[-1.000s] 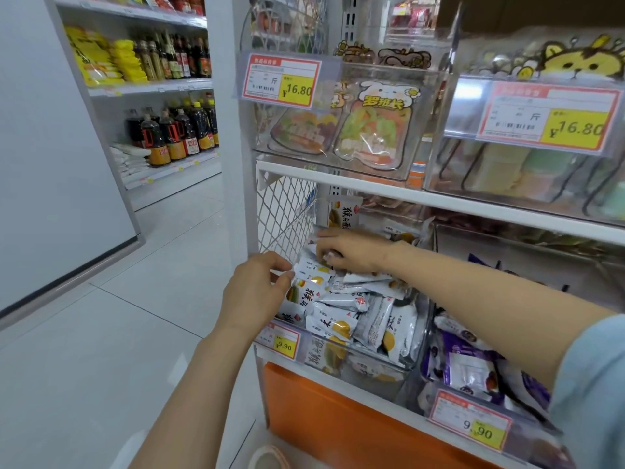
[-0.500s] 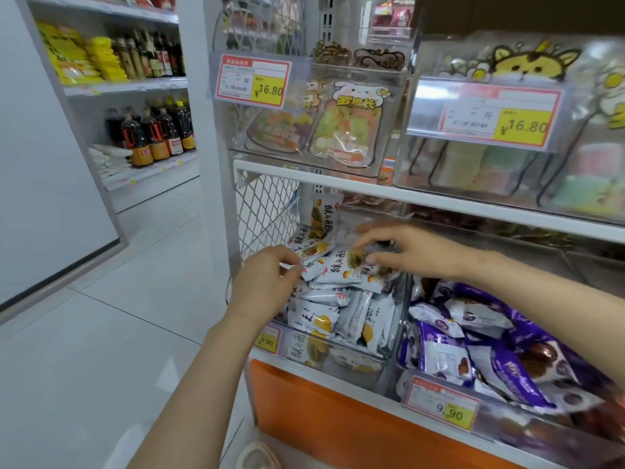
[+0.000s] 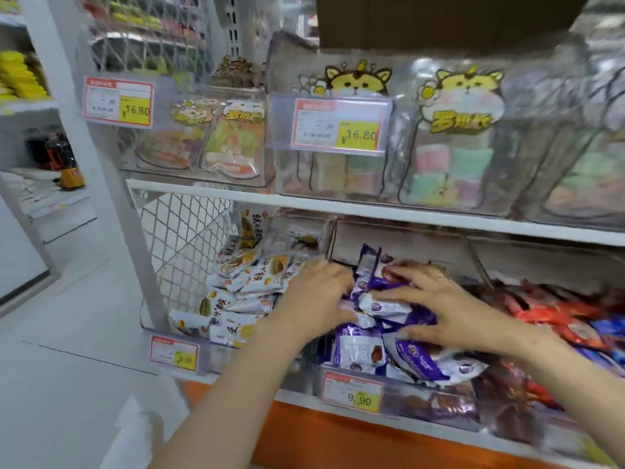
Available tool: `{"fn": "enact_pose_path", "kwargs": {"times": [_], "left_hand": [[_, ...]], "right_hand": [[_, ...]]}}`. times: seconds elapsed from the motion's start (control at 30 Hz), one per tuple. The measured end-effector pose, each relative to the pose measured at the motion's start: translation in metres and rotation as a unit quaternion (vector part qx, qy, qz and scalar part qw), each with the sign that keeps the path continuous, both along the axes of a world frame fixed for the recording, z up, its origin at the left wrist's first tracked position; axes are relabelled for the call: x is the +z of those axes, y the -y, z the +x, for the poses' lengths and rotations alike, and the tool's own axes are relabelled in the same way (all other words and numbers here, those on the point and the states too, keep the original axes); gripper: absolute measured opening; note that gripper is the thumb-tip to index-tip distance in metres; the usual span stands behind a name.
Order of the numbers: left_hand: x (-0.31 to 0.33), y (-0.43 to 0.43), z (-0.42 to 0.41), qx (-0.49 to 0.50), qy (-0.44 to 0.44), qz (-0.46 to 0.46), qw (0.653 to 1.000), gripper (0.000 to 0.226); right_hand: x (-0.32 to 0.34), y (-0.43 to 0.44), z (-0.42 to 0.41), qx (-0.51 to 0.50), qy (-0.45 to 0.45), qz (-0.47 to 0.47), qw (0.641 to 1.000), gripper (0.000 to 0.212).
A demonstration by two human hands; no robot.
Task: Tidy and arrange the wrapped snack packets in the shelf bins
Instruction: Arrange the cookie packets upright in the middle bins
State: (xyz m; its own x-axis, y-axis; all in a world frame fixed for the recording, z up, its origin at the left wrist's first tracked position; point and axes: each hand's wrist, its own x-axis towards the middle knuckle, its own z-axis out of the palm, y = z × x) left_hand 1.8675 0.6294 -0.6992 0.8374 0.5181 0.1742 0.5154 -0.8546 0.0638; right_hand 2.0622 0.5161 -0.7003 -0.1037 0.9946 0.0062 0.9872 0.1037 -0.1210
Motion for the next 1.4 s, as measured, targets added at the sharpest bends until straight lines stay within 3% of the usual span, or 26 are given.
{"fn": "enact_pose_path", "kwargs": {"times": [0.1, 0.3, 0.5, 0.7, 0.9, 1.0, 1.17, 1.3, 1.4], "left_hand": [[-0.007, 0.01, 0.018, 0.011, -0.122, 0.047, 0.991, 0.064], [-0.014, 0.011, 0.031, 0.024, -0.136, 0.072, 0.988, 0.059], [-0.016, 0.008, 0.025, 0.027, -0.087, 0.073, 0.993, 0.041], [0.0, 0.011, 0.016, 0.042, 0.022, 0.049, 0.998, 0.026], [0.011, 0.006, 0.012, 0.11, 0.147, 0.007, 0.983, 0.018], [0.012, 0.001, 0.018, 0.15, 0.201, 0.007, 0.968, 0.031], [0.003, -0.007, 0.041, 0.131, 0.225, 0.032, 0.965, 0.022], [-0.001, -0.012, 0.065, 0.117, 0.181, 0.119, 0.969, 0.023], [-0.006, -0.015, 0.077, 0.094, 0.165, 0.133, 0.973, 0.026]], "right_hand": [[-0.015, -0.003, -0.005, -0.011, 0.076, -0.039, 0.996, 0.064], [-0.008, -0.01, 0.029, -0.114, 0.02, -0.037, 0.993, 0.074], [-0.015, -0.021, 0.039, -0.126, -0.035, -0.003, 0.991, 0.07], [-0.021, -0.034, 0.041, -0.171, -0.076, 0.013, 0.982, 0.073], [-0.022, -0.036, 0.045, -0.208, 0.017, 0.084, 0.974, 0.061], [-0.02, -0.038, 0.051, -0.19, -0.006, 0.078, 0.979, 0.056], [-0.007, -0.032, 0.055, -0.13, -0.088, 0.006, 0.988, 0.061], [-0.003, -0.018, 0.057, -0.103, -0.118, -0.015, 0.988, 0.061], [-0.003, -0.004, 0.057, -0.096, -0.119, -0.012, 0.988, 0.058]]}}
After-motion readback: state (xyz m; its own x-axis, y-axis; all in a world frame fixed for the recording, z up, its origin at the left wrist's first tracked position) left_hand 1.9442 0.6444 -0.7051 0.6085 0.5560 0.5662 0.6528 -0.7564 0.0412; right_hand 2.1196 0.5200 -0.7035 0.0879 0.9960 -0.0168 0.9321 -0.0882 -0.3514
